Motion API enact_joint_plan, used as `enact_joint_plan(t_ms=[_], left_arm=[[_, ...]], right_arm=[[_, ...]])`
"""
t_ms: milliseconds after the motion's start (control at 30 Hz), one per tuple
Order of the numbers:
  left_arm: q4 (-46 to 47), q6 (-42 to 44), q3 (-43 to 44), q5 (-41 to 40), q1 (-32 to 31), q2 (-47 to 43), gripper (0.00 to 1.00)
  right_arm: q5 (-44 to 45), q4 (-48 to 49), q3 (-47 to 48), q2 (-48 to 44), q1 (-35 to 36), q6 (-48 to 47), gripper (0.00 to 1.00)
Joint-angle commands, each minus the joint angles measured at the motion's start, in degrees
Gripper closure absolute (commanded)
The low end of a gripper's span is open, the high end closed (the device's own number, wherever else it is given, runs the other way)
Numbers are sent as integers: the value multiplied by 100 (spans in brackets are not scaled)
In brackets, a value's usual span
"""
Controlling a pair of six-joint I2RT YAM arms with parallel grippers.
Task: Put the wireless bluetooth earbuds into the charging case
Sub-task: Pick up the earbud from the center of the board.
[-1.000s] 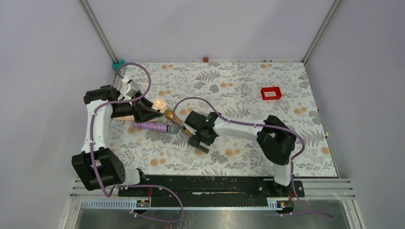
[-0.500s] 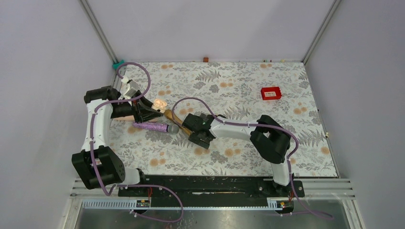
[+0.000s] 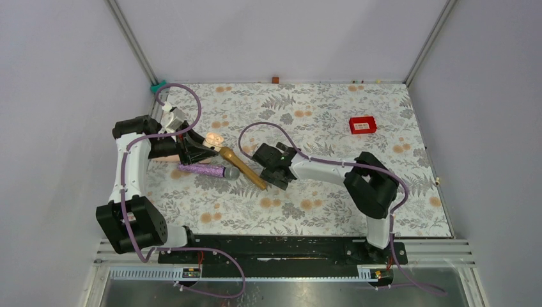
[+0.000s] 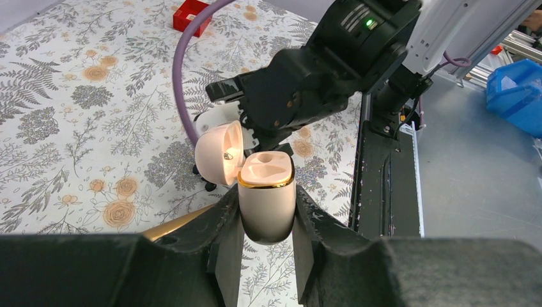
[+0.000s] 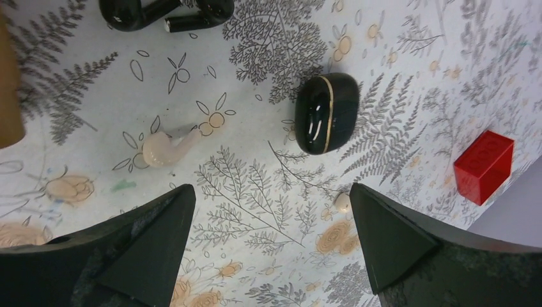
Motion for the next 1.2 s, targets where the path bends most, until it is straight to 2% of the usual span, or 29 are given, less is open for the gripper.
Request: enact_joint_plan(t_ms=[0,100,267,367,600,767,1167], left_arm=[[-226,265,44,307,32,-29,100],[-217,280,33,309,31,-19,100],[-217,286,30,303,34,-16,100],[-229,281,31,298,37,-45,100],[-220,286,14,288,37,-76,100],[-222,308,-13,301,53,-111,100],[-223,324,-28,318,72,-149,100]], right_arm=[[-238,63,31,-701,20,-301,1],[-363,63,74,-894,20,-485,5],[-1507,69,22,-1051,50,-750,22],[-1706,81,22,-866,136,-850,31],[-888,278,14,-174,445,-540,31],[-607,280,65,76,450,-289,32],[-403,283,169,468,451,-248,44]])
